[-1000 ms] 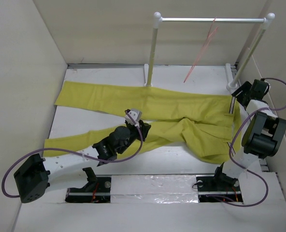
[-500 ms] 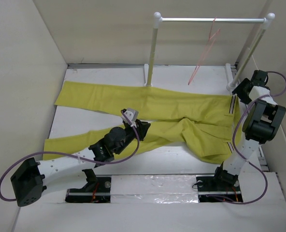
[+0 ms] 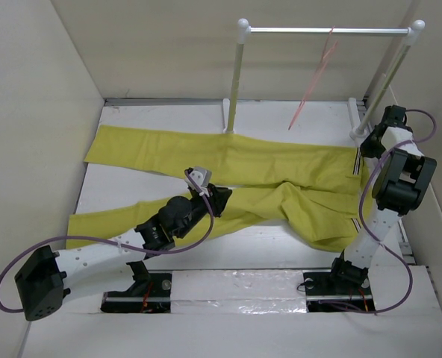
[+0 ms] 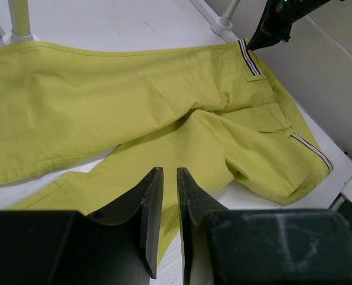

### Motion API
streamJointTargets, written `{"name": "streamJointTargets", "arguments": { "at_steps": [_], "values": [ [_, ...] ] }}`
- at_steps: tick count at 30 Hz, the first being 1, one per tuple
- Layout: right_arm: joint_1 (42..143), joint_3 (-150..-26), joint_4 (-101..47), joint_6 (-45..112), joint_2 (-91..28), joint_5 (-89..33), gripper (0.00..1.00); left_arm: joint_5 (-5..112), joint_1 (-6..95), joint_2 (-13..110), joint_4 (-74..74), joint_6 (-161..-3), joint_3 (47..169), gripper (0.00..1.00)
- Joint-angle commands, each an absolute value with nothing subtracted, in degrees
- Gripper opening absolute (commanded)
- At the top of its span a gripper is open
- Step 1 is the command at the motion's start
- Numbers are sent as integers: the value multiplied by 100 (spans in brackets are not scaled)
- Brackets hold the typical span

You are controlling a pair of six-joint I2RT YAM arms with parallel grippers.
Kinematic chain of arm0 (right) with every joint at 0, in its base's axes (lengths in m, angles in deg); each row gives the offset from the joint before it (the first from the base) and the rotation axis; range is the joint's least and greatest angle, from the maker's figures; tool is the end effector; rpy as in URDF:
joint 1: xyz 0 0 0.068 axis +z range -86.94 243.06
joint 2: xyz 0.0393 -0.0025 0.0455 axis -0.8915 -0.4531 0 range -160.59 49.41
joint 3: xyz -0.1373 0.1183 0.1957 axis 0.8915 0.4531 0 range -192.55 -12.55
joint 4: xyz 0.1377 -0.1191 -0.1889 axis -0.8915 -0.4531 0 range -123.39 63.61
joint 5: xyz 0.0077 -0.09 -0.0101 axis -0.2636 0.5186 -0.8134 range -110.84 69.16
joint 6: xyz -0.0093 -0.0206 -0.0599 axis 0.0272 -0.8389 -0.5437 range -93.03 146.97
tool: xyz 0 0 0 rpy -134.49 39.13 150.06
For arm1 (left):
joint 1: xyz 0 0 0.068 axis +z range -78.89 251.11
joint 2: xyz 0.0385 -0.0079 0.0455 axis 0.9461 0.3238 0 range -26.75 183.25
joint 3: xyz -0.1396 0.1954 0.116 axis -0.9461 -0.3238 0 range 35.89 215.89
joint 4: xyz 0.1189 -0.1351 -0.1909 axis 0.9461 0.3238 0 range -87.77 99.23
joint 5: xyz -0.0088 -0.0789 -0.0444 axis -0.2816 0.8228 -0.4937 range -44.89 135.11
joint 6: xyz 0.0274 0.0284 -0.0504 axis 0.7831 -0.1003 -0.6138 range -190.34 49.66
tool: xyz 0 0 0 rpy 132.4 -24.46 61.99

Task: Place the trousers on the hanger
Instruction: Flatten out the trousers at the center of the board.

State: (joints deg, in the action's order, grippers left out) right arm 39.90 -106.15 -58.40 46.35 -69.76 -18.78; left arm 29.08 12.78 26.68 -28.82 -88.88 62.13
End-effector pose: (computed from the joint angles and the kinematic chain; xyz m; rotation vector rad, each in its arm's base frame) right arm 0.4219 -0.1824 0.1822 0.9472 2.3960 -0.0712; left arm 0.1345 -0.1920 0.2696 0.3082 1.5382 -0.8604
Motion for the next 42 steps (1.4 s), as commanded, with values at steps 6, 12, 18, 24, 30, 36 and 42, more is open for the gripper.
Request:
{"name": "streamJointTargets", "arguments": {
  "at_steps": [6, 12, 18, 24, 30, 36, 42],
  "values": [
    [4038, -10361, -5584, 4692, -6529, -1882, 0, 3052, 1319, 2677, -3161, -8959, 6174, 13],
    [3845, -9974, -4873, 4736, -5845, -2549, 0, 2692, 1372, 2738, -2995, -9037, 6208, 14],
    [3722, -10210, -4361, 4798, -5895, -2823, 0, 2630, 1688, 2870, -2959, -9275, 6182, 14],
    [3503, -10623, -4064, 4780, -6484, -2761, 0, 2543, 2153, 3046, -2758, -9503, 6173, 24],
    [3502, -10721, -3791, 4631, -6582, -2857, 37, 1910, 2470, 3196, -2125, -9837, 6305, 50],
    [4186, -8817, -2433, 4692, -4769, -3043, 79, 1313, 2628, 3082, -1204, -10645, 6270, 51],
    [5969, -5960, -1008, 5025, -2935, -2673, 38, 986, 3032, 2546, -105, -11970, 5990, 49]
  ]
}}
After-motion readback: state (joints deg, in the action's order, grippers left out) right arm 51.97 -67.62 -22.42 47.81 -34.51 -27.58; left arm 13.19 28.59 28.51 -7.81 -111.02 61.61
